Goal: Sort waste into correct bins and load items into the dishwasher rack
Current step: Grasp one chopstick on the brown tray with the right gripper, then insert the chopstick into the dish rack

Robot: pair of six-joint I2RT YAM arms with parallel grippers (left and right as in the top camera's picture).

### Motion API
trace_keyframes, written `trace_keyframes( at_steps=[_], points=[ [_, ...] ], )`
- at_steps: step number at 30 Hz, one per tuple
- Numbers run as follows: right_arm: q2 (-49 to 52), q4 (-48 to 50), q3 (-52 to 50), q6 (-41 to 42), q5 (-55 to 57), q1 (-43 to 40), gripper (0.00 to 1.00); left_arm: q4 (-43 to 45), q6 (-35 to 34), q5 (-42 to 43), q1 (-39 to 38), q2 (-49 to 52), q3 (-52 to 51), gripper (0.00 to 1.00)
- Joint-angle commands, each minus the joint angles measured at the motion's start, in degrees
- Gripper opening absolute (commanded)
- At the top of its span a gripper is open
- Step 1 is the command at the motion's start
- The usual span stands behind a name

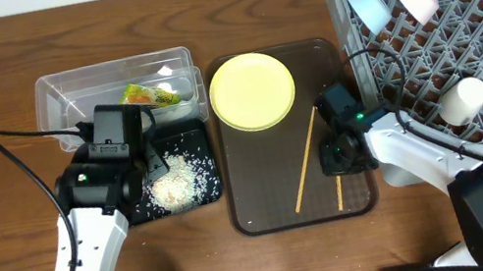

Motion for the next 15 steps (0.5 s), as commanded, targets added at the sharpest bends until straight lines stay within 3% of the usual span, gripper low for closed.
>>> trace_keyframes(
  at_steps=[1,15],
  points=[
    [0.46,-0.13,-0.33,1.03,0.81,0.42,0.01,-0.13,-0.31,-0.92,0.28,0.11,0.68,0.63],
    [-6.91,-16.46,24.46,-19.8,9.77,-12.13,0.01,-0.15,-0.33,-0.92,0.28,0.11,0.68,0.63]
  ],
)
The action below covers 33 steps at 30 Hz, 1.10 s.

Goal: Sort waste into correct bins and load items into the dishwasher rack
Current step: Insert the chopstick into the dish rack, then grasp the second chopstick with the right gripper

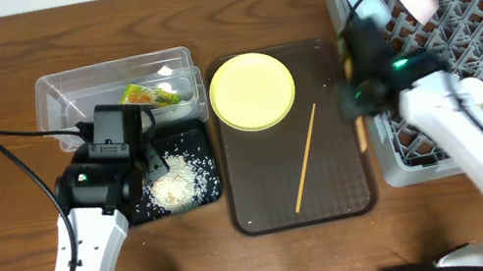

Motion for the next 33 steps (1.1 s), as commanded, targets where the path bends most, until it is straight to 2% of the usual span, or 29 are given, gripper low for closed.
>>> trace_keyframes(
  at_steps=[1,7,14,15,17,18,19,23,28,33],
  points=[
    [-0.83,-1.38,1.73,-7.39,2.25,-4.28,0.01,-0.15,-0.31,-0.92,0.28,0.11,0.68,0.63],
    [1.16,-0.96,-0.61,-13.94,0.48,-8.44,0.01,-0.13,-0.31,-0.92,0.28,0.11,0.68,0.63],
    [3.76,1.57,-1.18,-13.62,3.06,-8.52,0.04,-0.15,-0.31,-0.92,0.28,0.11,0.68,0.63],
    [3.58,1.95,-0.96,-13.62,2.82,-8.5,0.07,-0.15,-0.31,-0.94,0.28,0.11,0.68,0.63],
    [3.32,1.6,0.07,-13.62,1.44,-8.17,0.31,-0.17,-0.31,-0.92,0.28,0.11,0.68,0.63],
    [2.99,1.36,0.63,-13.6,0.24,-7.82,0.39,-0.17,-0.31,-0.92,0.28,0.11,0.68,0.63],
    [2.64,1.4,1.01,-13.49,-1.14,-7.54,0.42,-0.15,-0.31,-0.92,0.28,0.11,0.68,0.63],
    [0.52,2.8,1.57,-8.55,-6.38,-4.33,0.42,-0.13,-0.31,-0.94,0.28,0.11,0.68,0.63],
    [1.29,3.52,0.28,-4.24,-5.64,4.02,0.42,-0.15,-0.31,-0.92,0.28,0.11,0.68,0.63],
    [4.46,5.16,-3.67,5.51,-3.69,11.58,0.43,-0.15,-0.31,-0.94,0.28,0.11,0.68,0.63]
  ],
)
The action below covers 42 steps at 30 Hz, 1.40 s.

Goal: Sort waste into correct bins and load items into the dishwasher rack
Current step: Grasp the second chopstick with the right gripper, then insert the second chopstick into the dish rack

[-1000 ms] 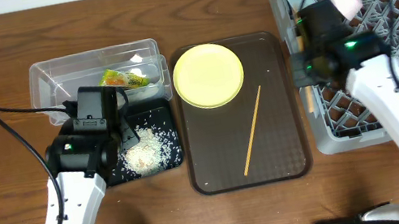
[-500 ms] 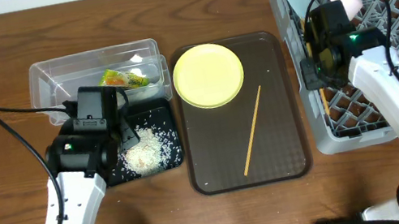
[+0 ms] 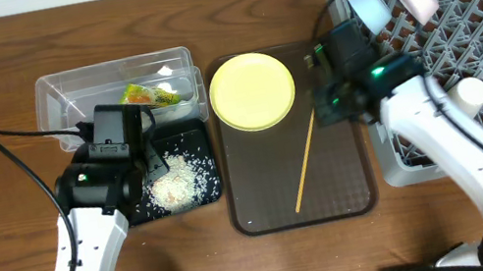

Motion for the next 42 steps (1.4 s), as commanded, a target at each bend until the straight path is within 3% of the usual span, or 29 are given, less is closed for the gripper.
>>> trace_keyframes(
  at_steps=[1,7,16,18,21,22,28,32,38,42],
  points=[
    [2.86,0.22,-3.28,10.14,1.73,4.22,0.43,-0.17,-0.31,-0.96,0.28,0.11,0.68,0.63],
    [7.72,1.07,-6.97,20.33,3.02,9.11,0.42,-0.17,-0.31,-0.94,0.28,0.11,0.68,0.63],
    [13.35,4.0,-8.72,25.0,3.04,12.2,0.4,-0.17,-0.31,-0.94,0.28,0.11,0.68,0.63],
    [13.92,3.78,-8.72,25.99,3.04,12.2,0.33,-0.17,-0.31,-0.94,0.28,0.11,0.68,0.63],
    [13.97,3.21,-8.7,26.01,3.19,11.91,0.07,-0.17,-0.31,-0.94,0.28,0.11,0.68,0.63],
    [13.81,3.02,-8.7,26.01,3.21,11.67,0.03,-0.17,-0.31,-0.94,0.28,0.11,0.68,0.63],
    [11.02,0.44,-8.2,25.7,5.77,7.15,0.01,-0.17,-0.31,-0.94,0.28,0.11,0.68,0.63],
    [4.68,-1.75,-5.05,19.56,10.14,1.36,0.01,-0.17,-0.31,-0.94,0.28,0.11,0.68,0.63],
    [-4.09,-1.77,2.91,-0.92,9.81,-8.09,0.01,-0.15,-0.31,-0.94,0.28,0.11,0.68,0.63],
    [-5.66,-1.57,3.91,-9.33,9.88,-12.55,0.01,-0.15,-0.31,-0.94,0.28,0.11,0.68,0.63]
  ],
)
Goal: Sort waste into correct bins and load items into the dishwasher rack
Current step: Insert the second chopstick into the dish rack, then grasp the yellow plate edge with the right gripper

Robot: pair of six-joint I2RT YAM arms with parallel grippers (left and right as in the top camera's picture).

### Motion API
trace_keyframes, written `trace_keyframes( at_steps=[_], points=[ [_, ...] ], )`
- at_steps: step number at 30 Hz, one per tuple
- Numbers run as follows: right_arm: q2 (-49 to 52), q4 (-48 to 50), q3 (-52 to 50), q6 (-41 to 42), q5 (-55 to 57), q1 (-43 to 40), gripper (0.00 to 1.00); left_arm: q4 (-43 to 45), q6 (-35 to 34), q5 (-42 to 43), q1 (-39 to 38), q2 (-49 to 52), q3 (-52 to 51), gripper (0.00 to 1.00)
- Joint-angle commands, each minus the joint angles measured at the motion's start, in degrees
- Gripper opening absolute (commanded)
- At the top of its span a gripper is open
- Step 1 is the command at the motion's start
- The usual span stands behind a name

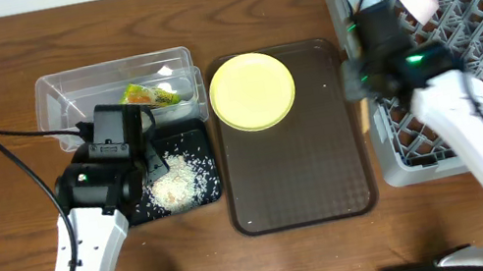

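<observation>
My right gripper (361, 92) is at the left edge of the grey dishwasher rack, and appears shut on a thin wooden chopstick (364, 120) that sticks out below it along the rack's edge. A yellow plate (253, 91) lies at the back of the brown tray (298, 175), the only thing on it. My left gripper (152, 159) hangs over the black bin (209, 189) holding white rice (173, 182); its fingers are too dark to read.
A clear bin (93, 82) behind the black one holds a yellow wrapper (143, 95). A pink bowl stands in the rack's back left, beside my right arm. The left arm's cable runs across the table to the left.
My right gripper was over the tray at the top end of the long chopstick; now it is at the rack's left edge, and that chopstick is gone from the tray. The left arm has not moved.
Two chopsticks lay on the tray, my right gripper down on the short one at the front right. Then the gripper was at the rack's edge with that stick. Then it was back over the remaining chopstick. Now it is at the rack again and the tray holds only the plate.
</observation>
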Motion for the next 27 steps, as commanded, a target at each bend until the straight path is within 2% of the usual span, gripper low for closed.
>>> trace_keyframes(
  at_steps=[1,9,11,14,18,27],
  points=[
    [-0.17,-0.98,0.09,-12.55,1.11,-3.74,0.01,-0.15,-0.31,-0.92,0.28,0.11,0.68,0.63],
    [6.05,-1.29,-1.57,-15.23,-1.11,-8.68,0.02,-0.15,-0.31,-0.92,0.28,0.11,0.68,0.63],
    [8.2,-0.31,-1.57,-16.83,-4.09,-8.7,0.08,-0.15,-0.31,-0.92,0.28,0.11,0.68,0.63],
    [9.05,0.7,-1.55,-17.46,-5.75,-8.2,0.28,-0.17,-0.31,-0.92,0.28,0.11,0.68,0.63],
    [7.52,2.91,-0.13,-16.7,-5.77,-6.62,0.47,-0.15,-0.31,-0.92,0.28,0.11,0.68,0.63],
    [7.37,10.29,0.31,-11.63,-6.99,4.24,0.47,-0.15,-0.33,-0.92,0.28,0.11,0.68,0.63]
  ],
)
